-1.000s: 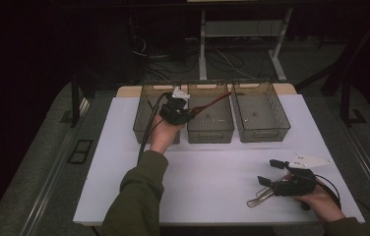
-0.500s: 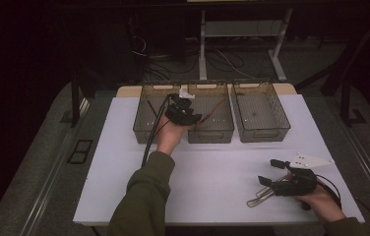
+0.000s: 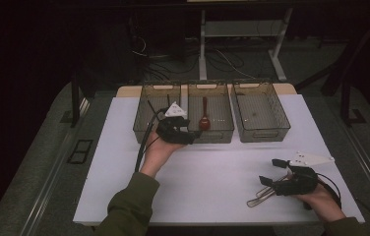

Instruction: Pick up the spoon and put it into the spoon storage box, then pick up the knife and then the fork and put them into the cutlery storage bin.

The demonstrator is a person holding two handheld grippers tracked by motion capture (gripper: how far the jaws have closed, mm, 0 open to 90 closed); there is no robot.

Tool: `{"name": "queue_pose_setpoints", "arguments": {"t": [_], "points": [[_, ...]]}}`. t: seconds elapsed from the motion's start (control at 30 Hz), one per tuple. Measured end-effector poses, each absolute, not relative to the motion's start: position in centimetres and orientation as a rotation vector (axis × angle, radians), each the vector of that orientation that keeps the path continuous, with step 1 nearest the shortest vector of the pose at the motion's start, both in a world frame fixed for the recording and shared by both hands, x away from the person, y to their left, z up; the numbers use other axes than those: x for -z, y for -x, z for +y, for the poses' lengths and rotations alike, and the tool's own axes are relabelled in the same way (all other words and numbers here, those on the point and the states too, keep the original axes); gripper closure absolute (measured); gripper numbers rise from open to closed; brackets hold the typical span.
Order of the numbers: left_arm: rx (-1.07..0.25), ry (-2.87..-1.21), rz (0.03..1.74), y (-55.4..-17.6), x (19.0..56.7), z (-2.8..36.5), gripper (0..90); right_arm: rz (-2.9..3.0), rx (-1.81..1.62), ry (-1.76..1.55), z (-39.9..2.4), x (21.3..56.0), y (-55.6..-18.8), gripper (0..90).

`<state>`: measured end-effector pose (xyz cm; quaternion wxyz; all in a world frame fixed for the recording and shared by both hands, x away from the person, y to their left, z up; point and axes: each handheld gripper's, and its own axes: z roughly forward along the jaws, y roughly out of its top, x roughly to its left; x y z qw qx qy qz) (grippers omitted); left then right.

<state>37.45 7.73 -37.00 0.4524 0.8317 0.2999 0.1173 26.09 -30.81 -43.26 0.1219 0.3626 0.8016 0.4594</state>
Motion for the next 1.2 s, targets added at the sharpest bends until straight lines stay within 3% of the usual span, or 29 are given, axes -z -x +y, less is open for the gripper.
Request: {"name": "queue_pose_setpoints", "arguments": {"t": [0.5, 0.67, 0.9, 1.2], "points": [[-0.264, -2.023, 0.700, -32.3, 39.1, 11.7, 25.9, 2.422, -1.268, -0.992, -30.6, 42.7, -26.0, 15.4], [-0.263, -2.022, 0.712, -31.0, 40.0, 13.4, 24.6, 2.435, -1.216, -1.005, -31.2, 42.1, -26.3, 29.6], [-0.245, -2.030, 0.728, -29.3, 41.2, 15.6, 22.8, 2.513, -1.092, -0.955, -32.1, 41.6, -27.2, 38.7], [-0.217, -2.041, 0.757, -27.7, 42.7, 17.4, 20.8, 2.682, -1.010, -0.888, -31.7, 42.3, -26.7, 77.1]]}}
